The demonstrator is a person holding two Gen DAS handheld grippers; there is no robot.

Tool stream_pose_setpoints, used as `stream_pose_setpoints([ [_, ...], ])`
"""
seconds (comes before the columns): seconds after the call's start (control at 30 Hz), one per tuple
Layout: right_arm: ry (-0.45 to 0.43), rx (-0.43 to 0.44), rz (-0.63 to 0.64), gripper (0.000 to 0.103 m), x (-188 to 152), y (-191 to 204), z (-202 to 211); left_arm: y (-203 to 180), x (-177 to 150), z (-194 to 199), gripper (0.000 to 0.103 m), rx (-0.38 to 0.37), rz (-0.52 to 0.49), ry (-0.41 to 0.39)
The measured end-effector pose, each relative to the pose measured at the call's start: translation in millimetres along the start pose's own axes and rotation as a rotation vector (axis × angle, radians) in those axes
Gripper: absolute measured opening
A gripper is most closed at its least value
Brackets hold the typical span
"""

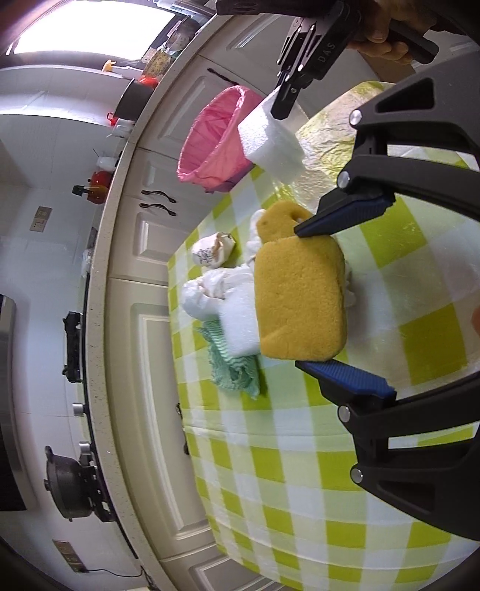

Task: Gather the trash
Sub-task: 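Carry the sponge and foam block to the wastebasket and release both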

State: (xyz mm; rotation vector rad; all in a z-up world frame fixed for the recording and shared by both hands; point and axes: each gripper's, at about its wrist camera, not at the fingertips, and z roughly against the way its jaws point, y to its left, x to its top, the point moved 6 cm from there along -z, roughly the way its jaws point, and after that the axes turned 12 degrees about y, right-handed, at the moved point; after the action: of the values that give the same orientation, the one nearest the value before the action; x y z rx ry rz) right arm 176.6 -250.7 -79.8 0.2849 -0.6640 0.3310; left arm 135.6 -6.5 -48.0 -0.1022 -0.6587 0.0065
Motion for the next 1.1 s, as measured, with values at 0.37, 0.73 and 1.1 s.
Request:
stream_pose_setpoints([
  [0.37, -0.059, -0.05, -0.065, 0.016, 38, -41, 15, -34, 53, -5, 0.063, -0.037, -0.051, -0.057],
  [0.73, -0.119, -0.155, -0.155, 0.016, 83, -123, 33, -117, 131, -20, 0.063, -0.126, -0.166, -0.116],
  [1.1, -0.133, -0.22, -0.237, 0.016, 100, -191, 35, -199, 184, -59, 0.063, -0.228, -0.229, -0.089],
])
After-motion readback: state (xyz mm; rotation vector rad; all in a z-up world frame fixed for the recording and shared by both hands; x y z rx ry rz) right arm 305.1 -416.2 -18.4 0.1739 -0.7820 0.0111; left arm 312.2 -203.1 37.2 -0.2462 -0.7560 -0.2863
